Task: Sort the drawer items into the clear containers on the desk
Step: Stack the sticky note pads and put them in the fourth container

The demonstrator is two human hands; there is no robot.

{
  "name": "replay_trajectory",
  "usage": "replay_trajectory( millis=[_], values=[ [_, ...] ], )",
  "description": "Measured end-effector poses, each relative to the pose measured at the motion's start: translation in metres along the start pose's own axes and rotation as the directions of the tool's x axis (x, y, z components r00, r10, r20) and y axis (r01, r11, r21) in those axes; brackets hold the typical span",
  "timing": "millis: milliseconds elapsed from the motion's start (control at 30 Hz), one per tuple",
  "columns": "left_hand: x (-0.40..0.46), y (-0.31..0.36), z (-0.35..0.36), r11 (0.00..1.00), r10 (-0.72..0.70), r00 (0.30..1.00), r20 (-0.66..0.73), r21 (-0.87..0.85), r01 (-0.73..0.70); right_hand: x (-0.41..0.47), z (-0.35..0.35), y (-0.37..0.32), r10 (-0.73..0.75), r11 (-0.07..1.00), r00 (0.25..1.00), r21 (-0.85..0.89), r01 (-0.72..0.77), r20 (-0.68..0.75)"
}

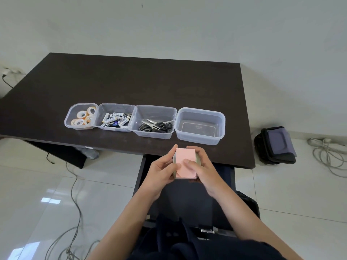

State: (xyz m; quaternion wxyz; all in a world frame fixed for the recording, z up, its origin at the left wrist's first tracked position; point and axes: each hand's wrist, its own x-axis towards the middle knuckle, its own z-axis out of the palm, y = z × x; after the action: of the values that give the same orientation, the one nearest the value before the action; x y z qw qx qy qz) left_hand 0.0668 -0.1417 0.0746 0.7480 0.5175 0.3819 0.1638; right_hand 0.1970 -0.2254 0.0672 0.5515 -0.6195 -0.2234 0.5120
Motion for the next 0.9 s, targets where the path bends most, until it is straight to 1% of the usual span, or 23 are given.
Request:
replay_trajectory(
  millis=[100,200,233,333,400,500,600,667,733,800,900],
  values=[
    [0.018,0.015,0.004,0.999,0.049,0.999,0.02,0.011,-0.05,0.012,-0.006,-0.013,-0.015,1.0,0.997,0.027,0.017,-0.074],
    [0.042,0.036,0.002,0.993,0.114,0.989,-0.094,0.011,-0.114,0.034,-0.016,-0.03,-0.04,0.996,0.985,0.067,0.052,-0.169],
    [0.052,0.044,-0.002,0.991,0.133,0.981,-0.142,0.043,-0.128,0.042,-0.019,-0.037,-0.047,0.996,0.98,0.065,0.061,-0.195],
    [0.085,0.063,-0.013,0.964,0.171,0.962,-0.211,0.238,-0.119,0.07,-0.028,-0.055,-0.057,0.998,0.961,0.013,0.063,-0.272],
    [0.11,0.068,-0.019,0.928,0.153,0.961,-0.232,0.369,-0.059,0.092,-0.032,-0.064,-0.054,0.997,0.946,-0.064,0.036,-0.319],
    [0.147,0.069,-0.022,0.841,0.11,0.967,-0.229,0.541,0.033,0.122,-0.036,-0.069,-0.023,0.973,0.936,-0.223,-0.06,-0.352],
    [0.172,0.065,-0.023,0.742,0.085,0.982,-0.17,0.669,0.052,0.144,-0.033,-0.066,0.078,0.926,0.938,-0.325,-0.194,-0.337],
    [0.18,0.064,-0.025,0.74,0.06,0.984,-0.167,0.669,0.069,0.157,-0.03,-0.06,0.136,0.893,0.931,-0.364,-0.263,-0.338],
    [0.186,0.062,-0.028,0.781,0.028,0.983,-0.183,0.618,0.093,0.167,-0.026,-0.057,0.178,0.879,0.927,-0.369,-0.301,-0.331],
    [0.189,0.06,-0.031,0.818,0.001,0.982,-0.191,0.565,0.109,0.175,-0.025,-0.055,0.218,0.875,0.924,-0.357,-0.328,-0.315],
    [0.189,0.058,-0.032,0.848,-0.014,0.98,-0.2,0.517,0.117,0.184,-0.026,-0.05,0.276,0.876,0.918,-0.318,-0.361,-0.284]
  ],
)
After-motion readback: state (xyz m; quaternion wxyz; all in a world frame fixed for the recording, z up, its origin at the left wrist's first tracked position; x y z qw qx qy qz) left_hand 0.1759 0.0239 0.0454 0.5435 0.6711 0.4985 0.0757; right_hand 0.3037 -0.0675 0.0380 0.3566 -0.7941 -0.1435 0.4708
